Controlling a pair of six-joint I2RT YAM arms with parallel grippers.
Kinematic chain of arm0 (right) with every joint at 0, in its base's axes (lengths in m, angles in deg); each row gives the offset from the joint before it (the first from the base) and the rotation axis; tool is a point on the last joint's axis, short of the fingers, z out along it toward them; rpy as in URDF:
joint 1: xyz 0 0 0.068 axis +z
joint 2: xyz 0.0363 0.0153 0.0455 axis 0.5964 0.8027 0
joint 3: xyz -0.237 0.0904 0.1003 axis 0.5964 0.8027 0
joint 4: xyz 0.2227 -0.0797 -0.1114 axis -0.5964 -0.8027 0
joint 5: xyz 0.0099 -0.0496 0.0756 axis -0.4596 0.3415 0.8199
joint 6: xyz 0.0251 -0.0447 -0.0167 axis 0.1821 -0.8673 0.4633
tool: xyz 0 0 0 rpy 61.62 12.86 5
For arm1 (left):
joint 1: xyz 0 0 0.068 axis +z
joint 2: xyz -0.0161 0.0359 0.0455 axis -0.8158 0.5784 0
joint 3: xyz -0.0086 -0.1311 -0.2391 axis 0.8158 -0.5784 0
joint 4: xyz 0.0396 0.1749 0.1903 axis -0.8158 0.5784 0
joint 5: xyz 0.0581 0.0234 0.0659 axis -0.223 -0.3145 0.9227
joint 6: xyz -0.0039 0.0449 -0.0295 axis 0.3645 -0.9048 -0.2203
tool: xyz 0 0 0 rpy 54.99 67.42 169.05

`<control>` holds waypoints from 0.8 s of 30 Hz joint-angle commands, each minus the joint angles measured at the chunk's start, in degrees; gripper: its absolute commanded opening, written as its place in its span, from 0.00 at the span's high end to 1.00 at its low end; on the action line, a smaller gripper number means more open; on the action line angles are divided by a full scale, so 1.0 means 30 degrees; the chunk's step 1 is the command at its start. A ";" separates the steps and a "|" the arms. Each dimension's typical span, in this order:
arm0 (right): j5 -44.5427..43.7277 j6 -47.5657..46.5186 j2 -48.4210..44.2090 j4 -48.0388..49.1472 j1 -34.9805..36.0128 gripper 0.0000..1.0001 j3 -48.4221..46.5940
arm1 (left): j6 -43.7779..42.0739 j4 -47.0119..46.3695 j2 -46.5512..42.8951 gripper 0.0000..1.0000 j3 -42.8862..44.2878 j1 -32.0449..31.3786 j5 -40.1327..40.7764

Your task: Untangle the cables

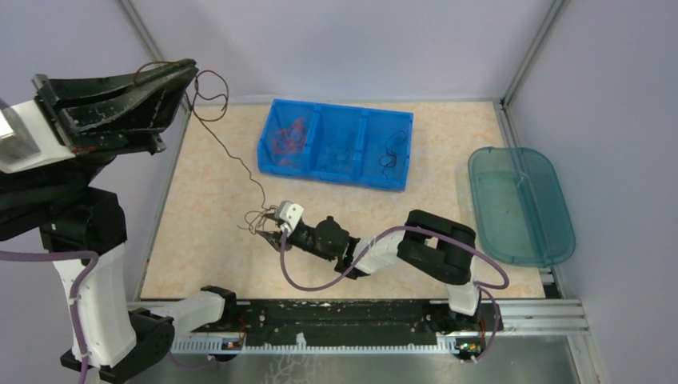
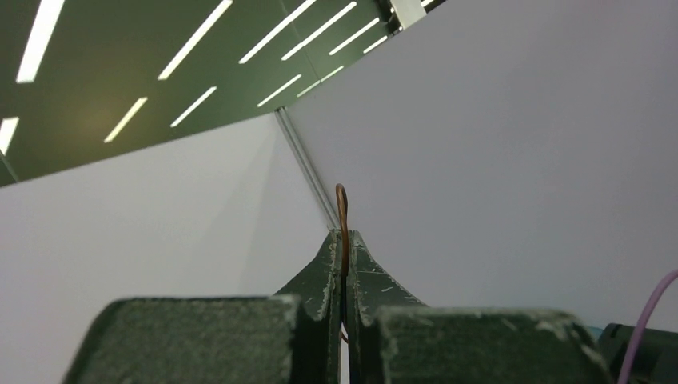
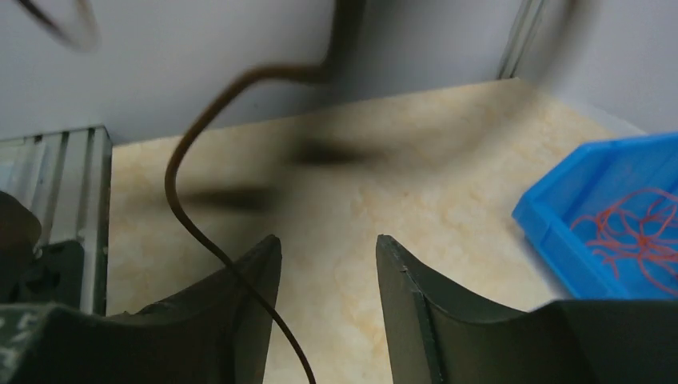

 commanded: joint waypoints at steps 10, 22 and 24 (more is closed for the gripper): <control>-0.1649 0.1810 -0.0367 0.2741 -0.0194 0.92 0.3564 | -0.1285 -0.0591 0.0938 1.00 0.3641 0.0252 0.0950; -0.4246 0.5648 -0.2244 0.5986 -0.1704 1.00 0.8378 | -0.7444 -0.3125 0.0289 1.00 0.2572 0.0468 0.3347; -0.4868 0.5946 -0.2593 0.5842 -0.1969 1.00 0.8969 | -0.9746 -0.4058 0.0303 1.00 0.2386 0.0472 0.4302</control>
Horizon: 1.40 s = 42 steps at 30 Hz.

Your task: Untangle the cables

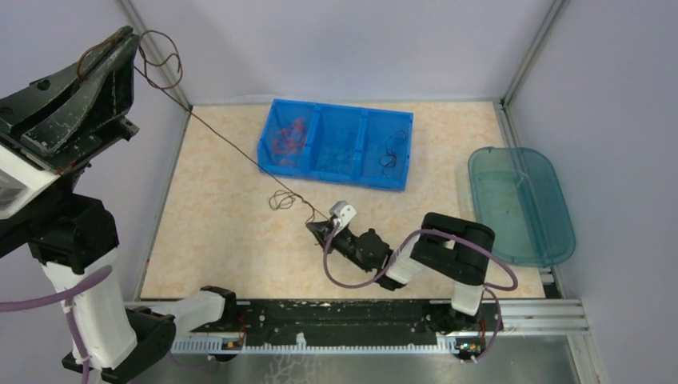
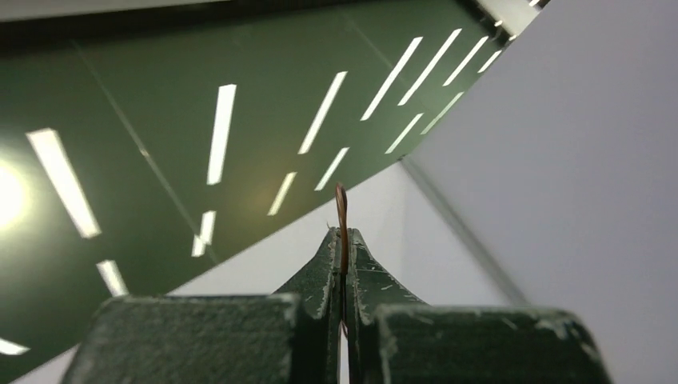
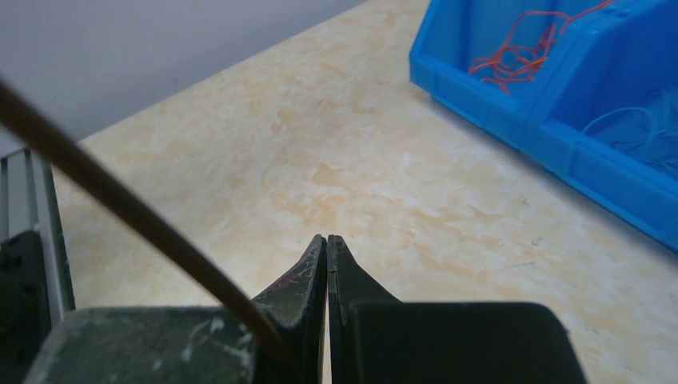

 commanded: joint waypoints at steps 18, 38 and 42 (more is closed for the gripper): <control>0.1713 0.1439 -0.7196 -0.2553 -0.2424 0.83 0.3398 | -0.9622 -0.1795 -0.0438 1.00 -0.0222 0.0170 0.3166; 0.7490 0.2131 -0.8981 -0.5826 -0.2428 0.23 0.1266 | -0.1734 -0.2538 -0.1861 1.00 -0.3757 0.0833 -0.0148; 0.6086 0.2740 -0.7475 -0.3935 -0.2415 0.09 0.2888 | -0.3694 -0.4756 -0.1162 1.00 -0.2816 0.0965 0.1457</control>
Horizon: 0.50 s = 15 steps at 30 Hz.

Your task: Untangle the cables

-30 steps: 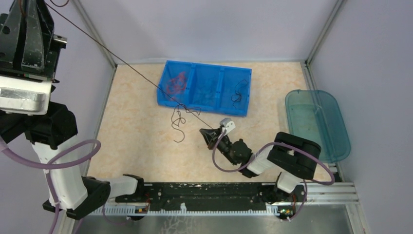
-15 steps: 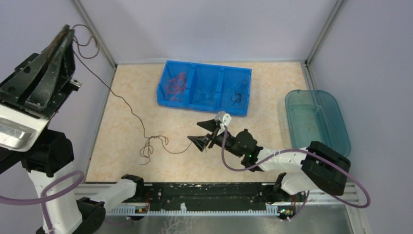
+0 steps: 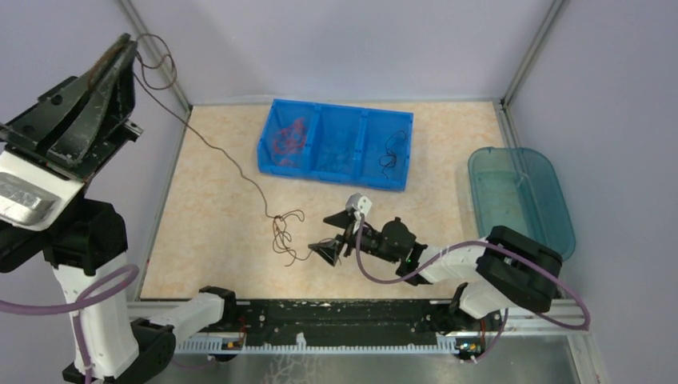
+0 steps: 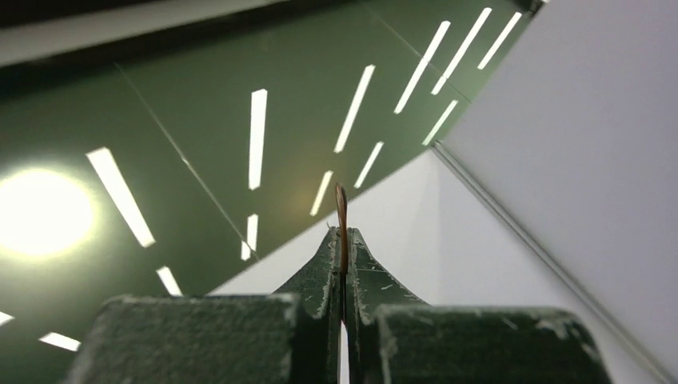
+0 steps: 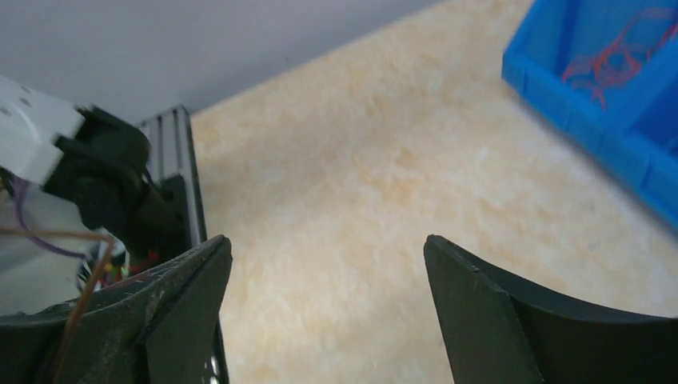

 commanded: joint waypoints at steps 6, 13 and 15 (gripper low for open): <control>-0.1461 0.0303 0.1585 0.2226 0.0066 0.01 0.1674 | -0.5482 -0.4828 0.2399 1.00 0.4037 0.0193 0.2892; -0.1276 -0.0587 0.0707 0.0522 0.0213 0.01 0.1881 | -0.7453 -0.5541 0.2864 1.00 0.4561 0.0233 0.2331; -0.1681 -0.1039 0.0471 0.0271 0.0394 0.01 0.2177 | -0.8851 -0.6975 0.3400 1.00 0.4839 0.0391 0.3070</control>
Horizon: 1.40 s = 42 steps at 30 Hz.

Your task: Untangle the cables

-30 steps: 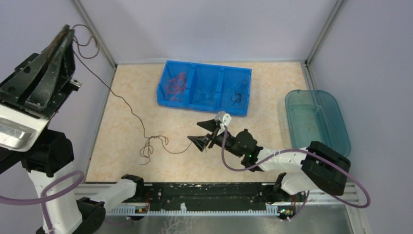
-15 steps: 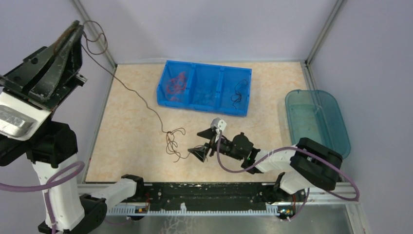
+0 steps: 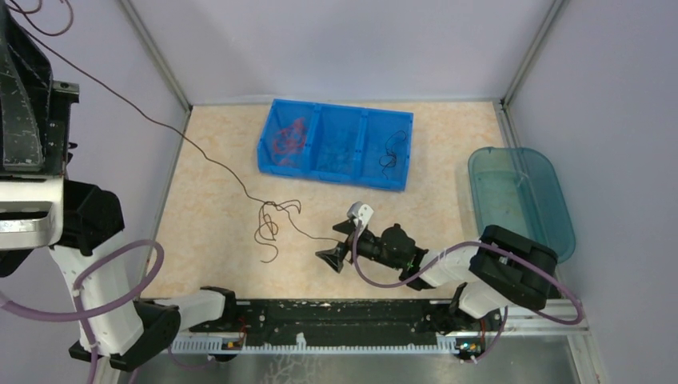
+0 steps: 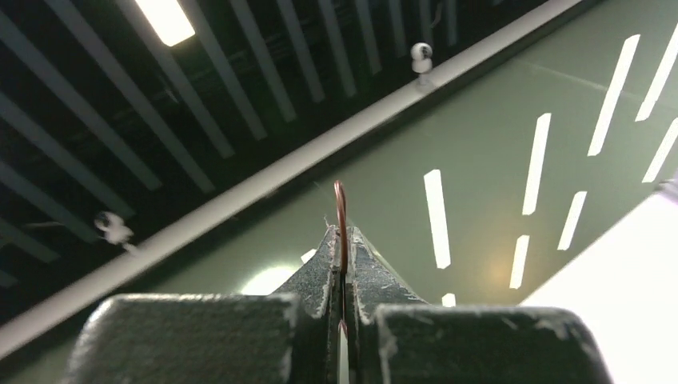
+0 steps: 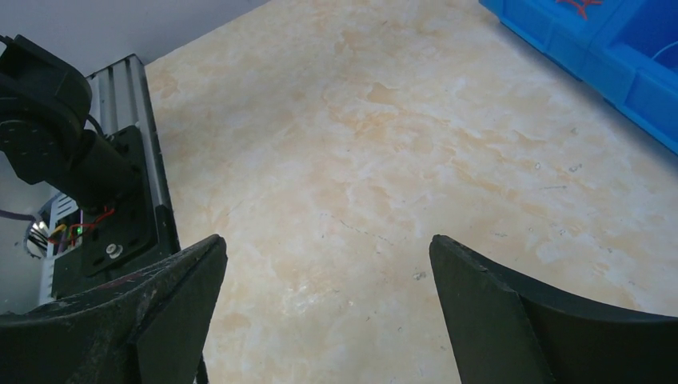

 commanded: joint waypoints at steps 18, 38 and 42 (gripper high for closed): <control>-0.0913 -0.3890 -0.4688 -0.1611 0.1479 0.01 -0.0995 | -0.2537 0.0841 -0.2775 1.00 -0.6253 0.0376 -0.1875; 0.5644 -0.0308 -0.1720 -0.0049 0.0871 0.14 -1.0129 | 0.4371 0.4316 -0.6023 1.00 -1.1871 0.0376 -0.4889; 0.4963 -0.0798 -0.2144 -0.0444 0.0815 0.36 -0.9203 | 0.5106 0.3970 -0.5913 1.00 -1.1785 0.0362 -0.4873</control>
